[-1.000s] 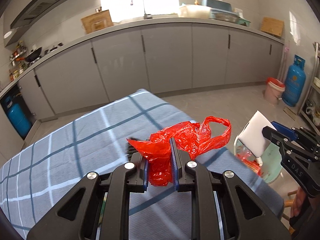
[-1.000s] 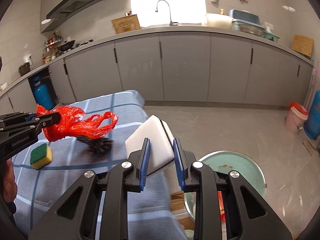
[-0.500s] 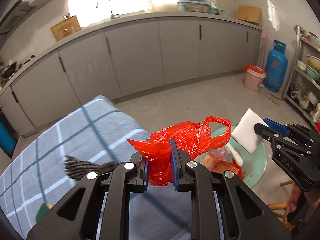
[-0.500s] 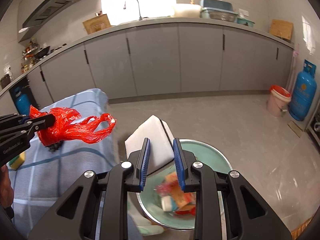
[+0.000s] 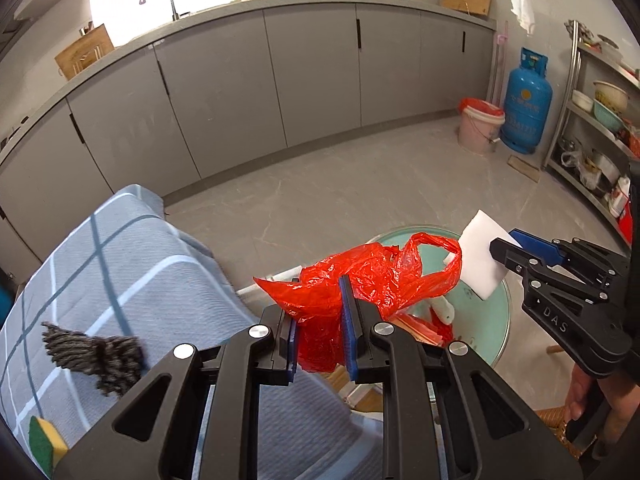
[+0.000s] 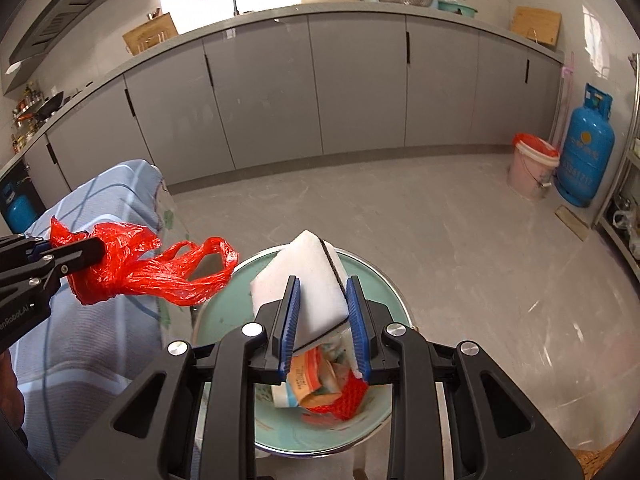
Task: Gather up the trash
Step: 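Carry the red bag and white sponge over the green bucket and open both grippers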
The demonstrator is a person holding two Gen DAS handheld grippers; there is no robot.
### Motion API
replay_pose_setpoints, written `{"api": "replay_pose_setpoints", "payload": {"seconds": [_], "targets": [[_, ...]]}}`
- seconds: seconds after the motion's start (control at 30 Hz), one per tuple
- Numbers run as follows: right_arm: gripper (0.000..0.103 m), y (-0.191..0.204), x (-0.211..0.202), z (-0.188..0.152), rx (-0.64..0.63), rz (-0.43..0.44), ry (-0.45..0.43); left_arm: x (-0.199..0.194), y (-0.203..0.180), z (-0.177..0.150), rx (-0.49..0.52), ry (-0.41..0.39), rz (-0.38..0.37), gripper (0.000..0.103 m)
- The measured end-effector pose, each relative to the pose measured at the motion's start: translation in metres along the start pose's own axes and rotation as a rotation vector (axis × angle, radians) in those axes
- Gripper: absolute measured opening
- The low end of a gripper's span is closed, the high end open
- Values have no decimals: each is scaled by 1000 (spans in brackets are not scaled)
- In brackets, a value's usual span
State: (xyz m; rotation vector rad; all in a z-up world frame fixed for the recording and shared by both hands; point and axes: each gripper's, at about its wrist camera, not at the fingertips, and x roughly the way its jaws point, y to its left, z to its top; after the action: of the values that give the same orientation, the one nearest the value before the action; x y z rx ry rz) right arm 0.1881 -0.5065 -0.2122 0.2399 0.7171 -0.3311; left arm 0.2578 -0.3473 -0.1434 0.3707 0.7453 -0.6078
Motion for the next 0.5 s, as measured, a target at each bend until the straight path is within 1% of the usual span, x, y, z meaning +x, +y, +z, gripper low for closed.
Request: {"api": "replay_pose_setpoints", "payload": {"seconds": [0.07, 0.13, 0.2, 0.23, 0.27, 0.33, 0.37, 0.4, 0.43, 0.5], "targets": [[26, -5, 4, -2, 4, -6, 8, 7, -6, 0, 10, 8, -7, 20], [27, -8, 10, -3, 8, -10, 17, 13, -10, 0, 16, 17, -29, 22], [32, -12, 14, -5, 16, -24, 18, 17, -15, 1, 26, 18, -40, 33], [32, -14, 18, -6, 22, -22, 29, 20, -18, 0, 33, 17, -45, 50], [33, -17, 22, -8, 28, -21, 40, 21, -21, 0, 38, 8, -44, 55], [43, -19, 25, -12, 32, -26, 47, 22, -25, -1, 56, 7, -47, 55], [49, -19, 24, -13, 36, -30, 44, 23, -26, -3, 60, 9, -43, 59], [52, -21, 24, -14, 41, -34, 45, 23, -25, -4, 60, 8, -40, 62], [52, -21, 23, -15, 44, -36, 46, 23, -25, -4, 56, 5, -35, 64], [52, -23, 22, -17, 50, -39, 46, 22, -22, -5, 46, 8, -26, 65]]}}
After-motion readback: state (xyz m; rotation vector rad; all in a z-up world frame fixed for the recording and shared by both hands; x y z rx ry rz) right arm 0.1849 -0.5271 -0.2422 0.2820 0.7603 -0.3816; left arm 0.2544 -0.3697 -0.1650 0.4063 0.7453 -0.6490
